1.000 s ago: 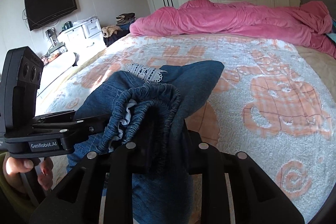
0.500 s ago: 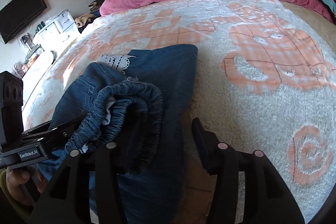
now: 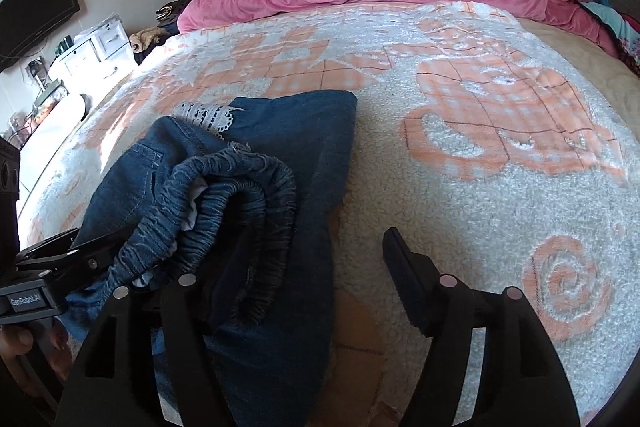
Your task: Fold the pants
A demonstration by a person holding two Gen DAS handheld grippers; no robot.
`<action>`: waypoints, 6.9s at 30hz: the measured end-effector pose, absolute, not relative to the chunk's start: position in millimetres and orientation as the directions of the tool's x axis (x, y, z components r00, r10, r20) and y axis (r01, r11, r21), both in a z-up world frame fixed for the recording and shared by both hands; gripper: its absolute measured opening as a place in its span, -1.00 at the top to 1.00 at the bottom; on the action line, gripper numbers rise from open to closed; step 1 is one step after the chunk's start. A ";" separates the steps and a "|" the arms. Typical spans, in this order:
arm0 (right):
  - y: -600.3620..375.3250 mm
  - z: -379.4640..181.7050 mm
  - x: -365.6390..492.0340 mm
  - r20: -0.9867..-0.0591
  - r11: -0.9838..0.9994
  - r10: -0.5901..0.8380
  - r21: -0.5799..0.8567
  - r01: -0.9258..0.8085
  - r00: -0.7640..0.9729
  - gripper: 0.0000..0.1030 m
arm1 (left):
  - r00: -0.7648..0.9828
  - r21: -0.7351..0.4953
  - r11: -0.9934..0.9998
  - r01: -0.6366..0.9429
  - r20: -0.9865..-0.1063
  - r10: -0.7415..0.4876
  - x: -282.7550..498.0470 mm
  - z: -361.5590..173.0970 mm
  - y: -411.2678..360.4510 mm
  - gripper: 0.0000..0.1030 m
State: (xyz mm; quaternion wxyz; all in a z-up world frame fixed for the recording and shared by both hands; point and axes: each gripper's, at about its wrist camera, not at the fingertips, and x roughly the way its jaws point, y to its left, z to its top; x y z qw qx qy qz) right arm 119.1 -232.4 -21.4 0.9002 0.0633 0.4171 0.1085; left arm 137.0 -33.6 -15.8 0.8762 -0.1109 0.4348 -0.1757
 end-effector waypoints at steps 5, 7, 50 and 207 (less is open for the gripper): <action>-240.5 -19.5 107.8 -0.733 0.974 0.221 0.195 -0.112 0.643 -0.58 | 0.575 -0.336 0.917 0.213 -0.716 -0.396 124.4 -8.1 -30.3 -0.54; -242.5 -19.9 102.5 -0.737 0.977 0.211 0.188 -0.104 0.643 -0.63 | 0.581 -0.333 0.919 0.213 -0.713 -0.393 118.1 -4.9 -28.2 -0.59; -223.4 12.9 -58.4 -0.621 0.983 0.163 0.031 -0.183 0.767 -0.91 | 0.700 -0.209 0.958 0.197 -0.654 -0.287 -23.5 18.3 2.7 -0.82; -233.4 -17.1 -43.2 -0.661 0.994 0.109 0.055 -0.098 0.743 -0.91 | 0.675 -0.140 0.986 0.095 -0.718 -0.167 -4.5 -1.2 0.4 -0.82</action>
